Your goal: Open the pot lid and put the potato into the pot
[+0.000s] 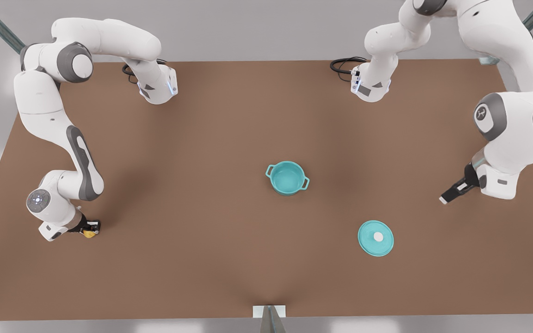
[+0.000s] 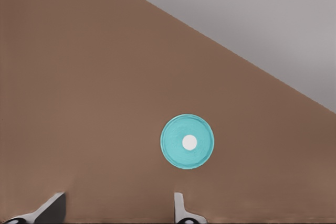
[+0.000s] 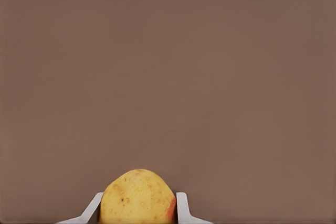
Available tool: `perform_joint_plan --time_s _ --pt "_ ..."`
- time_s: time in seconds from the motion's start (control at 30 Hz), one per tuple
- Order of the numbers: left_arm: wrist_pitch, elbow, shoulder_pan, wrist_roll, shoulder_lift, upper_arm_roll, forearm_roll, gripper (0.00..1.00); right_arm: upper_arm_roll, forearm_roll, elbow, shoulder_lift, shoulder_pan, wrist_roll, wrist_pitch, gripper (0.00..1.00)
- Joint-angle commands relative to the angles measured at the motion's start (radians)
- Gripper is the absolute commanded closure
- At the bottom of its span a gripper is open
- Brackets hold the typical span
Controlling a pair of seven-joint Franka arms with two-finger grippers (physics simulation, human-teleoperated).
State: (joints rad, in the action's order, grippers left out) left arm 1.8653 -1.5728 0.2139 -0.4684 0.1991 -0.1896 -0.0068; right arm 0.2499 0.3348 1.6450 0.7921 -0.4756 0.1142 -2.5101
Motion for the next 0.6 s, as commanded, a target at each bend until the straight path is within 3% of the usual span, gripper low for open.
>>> perform_joint_plan --time_s 0.0,0.2,0.27,0.37,0.57 --pt "-0.222 -0.004 0.001 0.492 -0.017 -0.001 -0.036 0.00 0.008 0.006 -0.001 -0.011 0.000 -0.018 0.031 0.49" --pt "-0.239 0.100 -0.024 0.467 0.025 -0.004 -0.038 0.00 0.060 -0.025 -0.001 -0.091 0.018 -0.111 0.162 0.49" --pt "-0.273 0.083 -0.501 0.476 0.023 0.504 -0.119 0.00 0.068 -0.063 -0.001 -0.128 0.063 -0.166 0.208 0.49" --pt "-0.287 0.089 -0.410 0.467 0.016 0.415 -0.128 0.00 0.068 -0.074 -0.001 -0.160 0.124 -0.265 0.277 0.49" --pt "-0.287 0.091 -0.404 0.465 0.023 0.404 -0.128 0.00 0.069 -0.191 -0.001 -0.224 0.293 -0.490 0.364 0.49"
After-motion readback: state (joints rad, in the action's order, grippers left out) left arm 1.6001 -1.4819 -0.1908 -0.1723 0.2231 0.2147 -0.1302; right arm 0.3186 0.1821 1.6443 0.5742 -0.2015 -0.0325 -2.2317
